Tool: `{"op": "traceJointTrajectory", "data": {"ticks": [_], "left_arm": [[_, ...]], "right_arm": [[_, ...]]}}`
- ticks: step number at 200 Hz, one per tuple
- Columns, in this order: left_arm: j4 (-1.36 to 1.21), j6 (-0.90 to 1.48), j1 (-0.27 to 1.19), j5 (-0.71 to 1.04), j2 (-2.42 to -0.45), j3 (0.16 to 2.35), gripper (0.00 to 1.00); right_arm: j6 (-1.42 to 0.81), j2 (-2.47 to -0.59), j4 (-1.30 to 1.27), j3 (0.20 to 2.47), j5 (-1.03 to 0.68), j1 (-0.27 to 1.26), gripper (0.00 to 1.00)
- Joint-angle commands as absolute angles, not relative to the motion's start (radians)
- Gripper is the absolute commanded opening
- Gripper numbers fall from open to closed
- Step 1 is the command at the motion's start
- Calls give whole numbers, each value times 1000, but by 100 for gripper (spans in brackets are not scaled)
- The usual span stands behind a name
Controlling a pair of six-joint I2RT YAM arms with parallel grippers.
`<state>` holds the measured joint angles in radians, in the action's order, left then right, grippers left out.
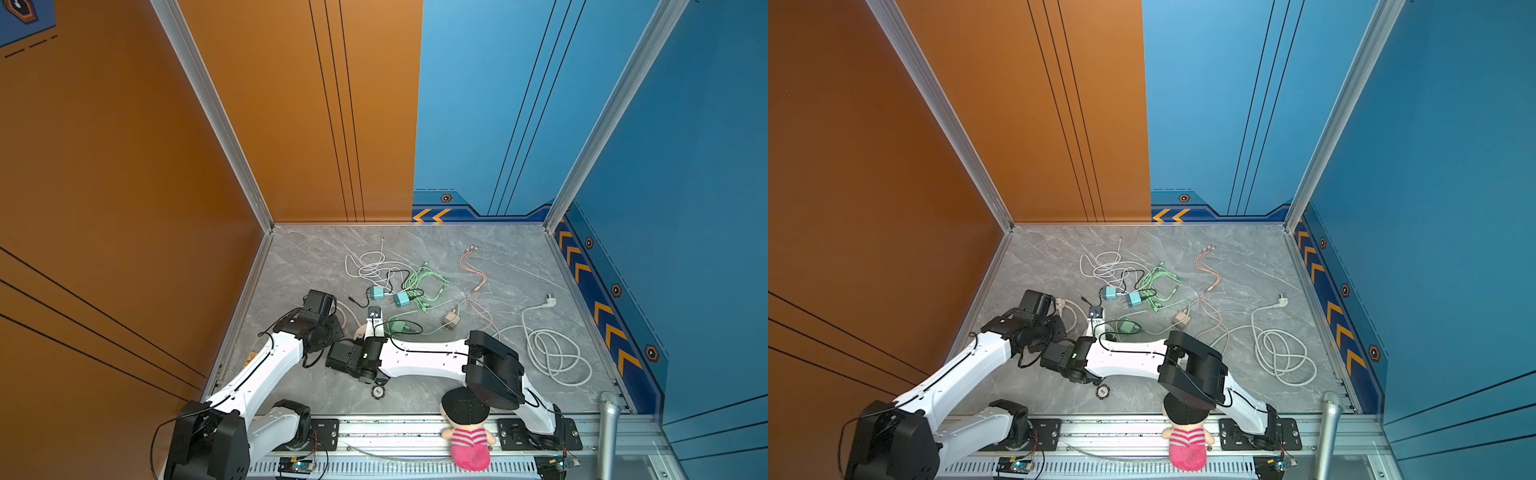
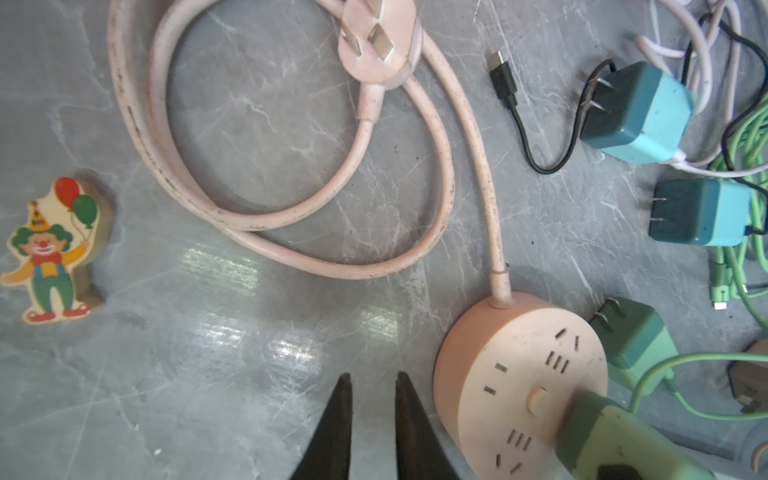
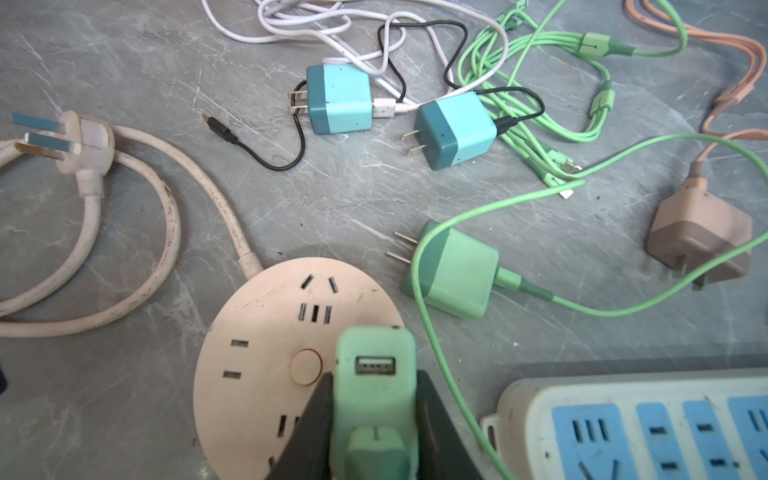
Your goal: Insert the plug
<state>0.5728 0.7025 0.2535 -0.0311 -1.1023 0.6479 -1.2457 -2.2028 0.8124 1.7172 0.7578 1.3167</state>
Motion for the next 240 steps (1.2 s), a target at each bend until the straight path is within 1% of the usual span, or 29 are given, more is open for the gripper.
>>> {"op": "traceJointTrajectory", "data": {"ticks": [1, 63, 138, 240], "left_arm": [[584, 699, 244, -10, -1089, 647, 21], [587, 709, 245, 25, -1095, 663, 20], [609, 721, 244, 12, -1056, 649, 20], [614, 725, 243, 29, -1065, 669, 19]], "right_arm": [[-1196, -2306, 805, 1632, 505, 1324, 0], [-1243, -2219, 692, 1464, 487, 1342, 0], [-1160, -2289, 661, 1510, 381, 1304, 0], [-1183, -2310, 665, 1492, 334, 1290, 0]]}}
